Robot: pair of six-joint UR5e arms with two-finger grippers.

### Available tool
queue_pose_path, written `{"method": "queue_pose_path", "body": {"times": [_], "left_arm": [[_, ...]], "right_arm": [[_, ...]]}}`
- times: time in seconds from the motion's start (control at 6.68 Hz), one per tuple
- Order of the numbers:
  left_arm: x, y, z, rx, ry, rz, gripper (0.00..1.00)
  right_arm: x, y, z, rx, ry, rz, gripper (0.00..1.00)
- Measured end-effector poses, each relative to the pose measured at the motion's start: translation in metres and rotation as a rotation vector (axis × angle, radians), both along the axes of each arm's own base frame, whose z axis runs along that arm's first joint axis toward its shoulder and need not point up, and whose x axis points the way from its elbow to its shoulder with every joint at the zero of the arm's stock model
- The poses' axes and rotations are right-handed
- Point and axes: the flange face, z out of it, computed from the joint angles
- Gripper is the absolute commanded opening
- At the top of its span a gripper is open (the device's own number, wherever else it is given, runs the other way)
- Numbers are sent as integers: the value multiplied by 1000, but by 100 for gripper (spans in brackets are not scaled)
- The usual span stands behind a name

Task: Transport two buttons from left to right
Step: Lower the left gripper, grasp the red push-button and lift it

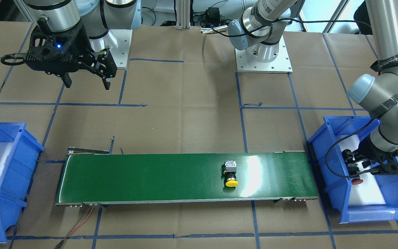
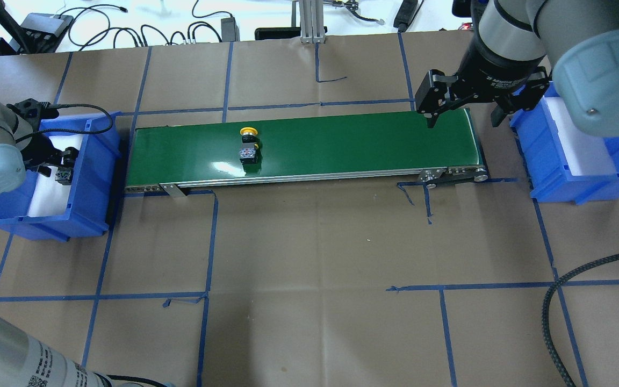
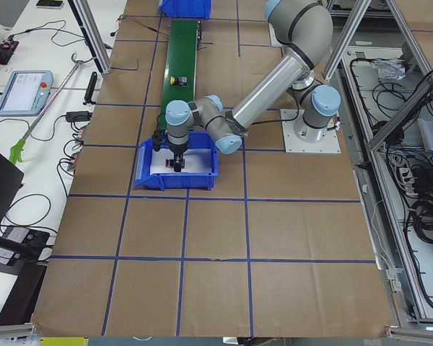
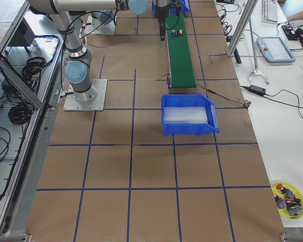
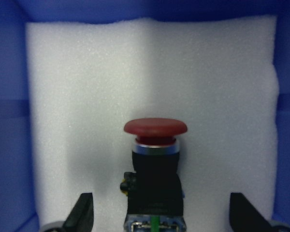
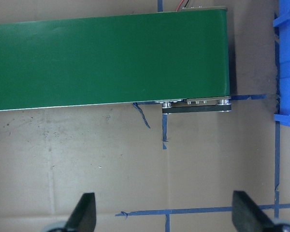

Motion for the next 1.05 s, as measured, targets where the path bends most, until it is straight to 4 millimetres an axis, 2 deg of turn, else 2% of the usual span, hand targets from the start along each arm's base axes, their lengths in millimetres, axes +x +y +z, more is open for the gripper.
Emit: {"method": "queue_pose_path", "body": {"times": [0.15,0.45,0.6,0.75,1.05], "left_arm": [[0,-1,0,-10,4,0,64],[2,-2,3,-20,4,2,18],[3,-1,5,-23,1,3,6],[4,-1,7,-24,-1,6,0],[8,-2,21,-41,-13,8,0]], "right_arm": [[0,0,0,1,0,0,100],[1,-1,-2,3,-1,1,100],[1,0,-1,3,0,1,100],[0,0,-2,3,0,0,100],[0,0,-2,4,0,0,100]]}}
